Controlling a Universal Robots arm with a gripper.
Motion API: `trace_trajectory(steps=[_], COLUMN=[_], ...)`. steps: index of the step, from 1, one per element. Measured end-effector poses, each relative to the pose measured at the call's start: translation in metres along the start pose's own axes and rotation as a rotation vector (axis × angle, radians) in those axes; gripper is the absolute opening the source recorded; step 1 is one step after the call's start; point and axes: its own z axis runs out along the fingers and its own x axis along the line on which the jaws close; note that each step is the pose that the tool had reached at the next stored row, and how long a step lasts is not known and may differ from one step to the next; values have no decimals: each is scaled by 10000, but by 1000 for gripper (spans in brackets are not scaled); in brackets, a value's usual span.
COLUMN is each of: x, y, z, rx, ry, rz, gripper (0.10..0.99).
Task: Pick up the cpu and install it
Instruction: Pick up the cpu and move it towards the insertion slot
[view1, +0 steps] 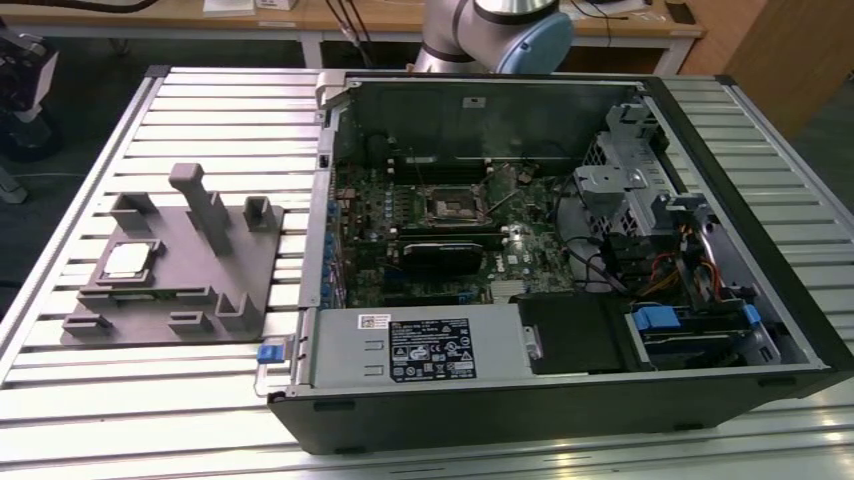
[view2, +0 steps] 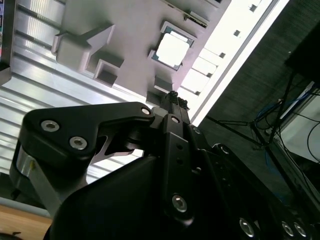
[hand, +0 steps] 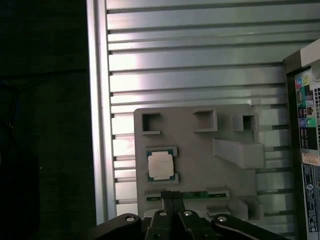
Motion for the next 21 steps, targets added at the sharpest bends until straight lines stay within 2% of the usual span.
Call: trace_trajectory(steps=[15,21], x=[2,3], y=[-20,-27], z=[138,218], rx=[-10,-11], ry=[2,2], rz=[0,0], gripper=[106,106])
